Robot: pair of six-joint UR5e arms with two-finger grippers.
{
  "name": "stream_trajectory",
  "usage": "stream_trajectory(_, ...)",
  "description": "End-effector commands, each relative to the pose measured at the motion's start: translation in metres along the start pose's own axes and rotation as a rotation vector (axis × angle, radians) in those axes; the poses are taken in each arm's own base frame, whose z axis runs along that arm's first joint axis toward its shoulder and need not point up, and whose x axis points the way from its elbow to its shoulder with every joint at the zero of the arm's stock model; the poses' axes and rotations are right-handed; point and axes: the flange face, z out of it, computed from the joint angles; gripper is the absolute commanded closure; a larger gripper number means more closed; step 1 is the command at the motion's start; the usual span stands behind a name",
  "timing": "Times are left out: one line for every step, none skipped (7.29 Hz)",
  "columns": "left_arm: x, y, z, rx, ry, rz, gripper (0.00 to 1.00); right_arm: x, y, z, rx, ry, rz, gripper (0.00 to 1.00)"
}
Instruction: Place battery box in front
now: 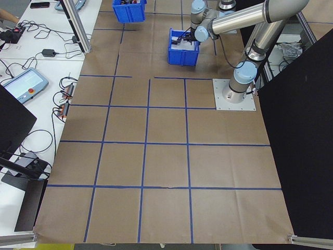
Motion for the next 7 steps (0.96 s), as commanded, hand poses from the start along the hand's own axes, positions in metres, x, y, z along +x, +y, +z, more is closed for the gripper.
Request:
stream_trajectory(-0.004,-0.004,-0.006,-0.022,0.065,0.038,1.00,-0.048,0.059,0.008,-0.014,0.017,-0.037,1.00)
stream_trajectory(0.005,-0.009,-0.010,-0.016,0.083,0.065,1.00,-0.079,0.053,0.009,0.002,0.008,-0.040,1.00)
stream_trajectory(0.029,-0.030,-0.028,0.046,0.144,0.081,1.00,-0.116,0.046,0.006,0.002,0.018,-0.056,1.00)
stream_trajectory(0.050,-0.059,-0.047,0.057,0.155,0.041,1.00,-0.135,0.044,0.010,-0.015,0.065,-0.099,1.00)
stream_trajectory(0.073,-0.089,-0.069,0.069,0.148,0.075,1.00,-0.145,0.045,0.018,-0.012,0.049,-0.094,1.00)
stream_trajectory(0.100,-0.111,-0.083,0.072,0.145,0.052,1.00,-0.151,0.043,0.022,-0.009,0.037,-0.090,1.00)
stream_trajectory(0.127,-0.115,-0.087,0.070,0.139,0.066,1.00,-0.163,0.039,0.026,0.002,0.027,-0.091,1.00)
